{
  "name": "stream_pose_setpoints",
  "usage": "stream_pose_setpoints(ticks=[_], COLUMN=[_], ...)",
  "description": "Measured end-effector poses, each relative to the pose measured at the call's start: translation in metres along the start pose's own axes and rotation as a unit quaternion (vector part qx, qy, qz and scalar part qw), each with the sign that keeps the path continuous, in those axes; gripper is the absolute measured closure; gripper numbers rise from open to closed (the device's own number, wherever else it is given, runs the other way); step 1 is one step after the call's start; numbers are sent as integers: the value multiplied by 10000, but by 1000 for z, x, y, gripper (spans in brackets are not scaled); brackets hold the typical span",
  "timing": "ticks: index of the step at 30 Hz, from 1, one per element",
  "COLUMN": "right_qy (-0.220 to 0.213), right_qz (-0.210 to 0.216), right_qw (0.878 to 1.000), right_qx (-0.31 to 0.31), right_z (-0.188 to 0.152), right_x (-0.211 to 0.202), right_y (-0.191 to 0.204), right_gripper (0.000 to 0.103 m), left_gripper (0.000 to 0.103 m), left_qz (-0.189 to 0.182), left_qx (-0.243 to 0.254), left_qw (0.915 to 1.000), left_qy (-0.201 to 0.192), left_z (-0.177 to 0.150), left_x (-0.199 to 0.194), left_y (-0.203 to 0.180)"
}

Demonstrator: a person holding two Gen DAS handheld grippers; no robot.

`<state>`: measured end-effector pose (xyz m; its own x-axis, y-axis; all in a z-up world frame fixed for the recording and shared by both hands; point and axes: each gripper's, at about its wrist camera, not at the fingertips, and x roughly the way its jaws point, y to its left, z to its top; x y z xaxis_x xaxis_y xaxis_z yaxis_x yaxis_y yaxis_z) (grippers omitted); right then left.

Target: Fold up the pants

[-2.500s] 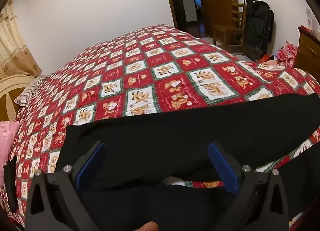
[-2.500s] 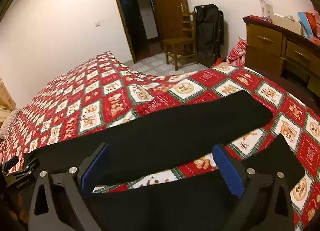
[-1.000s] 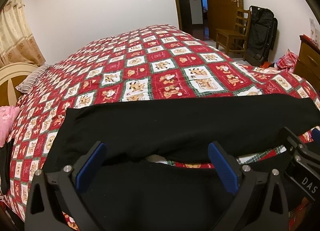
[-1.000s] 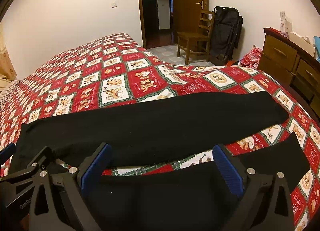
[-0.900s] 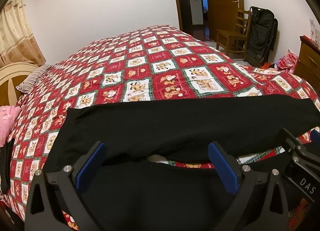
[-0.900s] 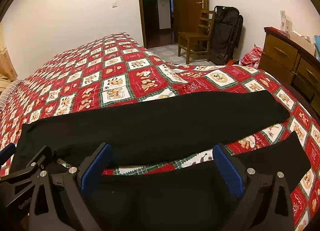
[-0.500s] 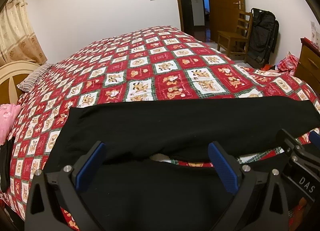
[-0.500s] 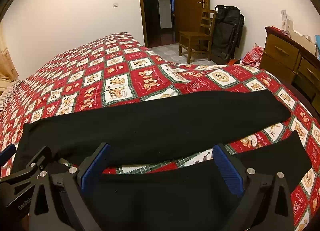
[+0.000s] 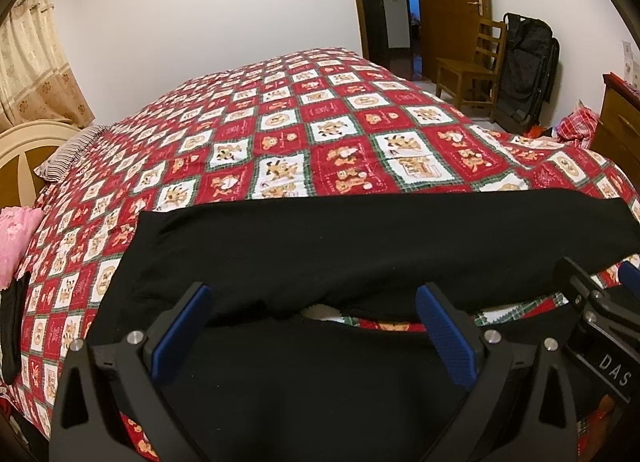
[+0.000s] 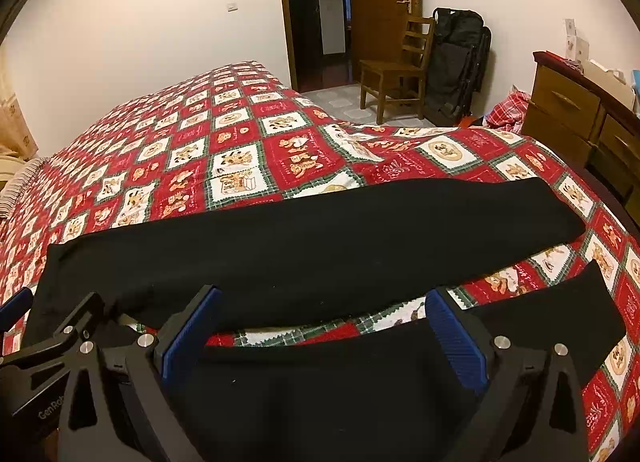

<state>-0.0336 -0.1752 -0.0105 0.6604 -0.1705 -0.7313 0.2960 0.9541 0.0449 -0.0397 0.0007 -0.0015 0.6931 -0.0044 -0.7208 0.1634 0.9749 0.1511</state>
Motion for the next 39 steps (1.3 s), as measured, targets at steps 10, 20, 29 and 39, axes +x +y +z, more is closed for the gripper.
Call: stream_pose_setpoints(ticks=[10, 20, 29, 39], right_qy=[68, 160, 311, 965], right_qz=[17, 81, 882, 1318], right_qw=[10000, 9998, 9909, 9538], right_qx=[-5, -118, -968, -2523], right_z=[-1, 1, 50, 76], right_x=[5, 14, 48, 143], right_y=[3, 6, 39, 102], right_gripper=[1, 1, 1, 37], left_gripper=[0, 0, 0, 0], left_qz=[-4, -18, -15, 135], left_qx=[-2, 28, -360, -1659], left_qw=[10000, 9998, 9979, 9824], left_qy=[98, 212, 529, 843], left_z=[0, 1, 23, 38], left_x=[6, 17, 46, 107], left_y=[-2, -1, 56, 156])
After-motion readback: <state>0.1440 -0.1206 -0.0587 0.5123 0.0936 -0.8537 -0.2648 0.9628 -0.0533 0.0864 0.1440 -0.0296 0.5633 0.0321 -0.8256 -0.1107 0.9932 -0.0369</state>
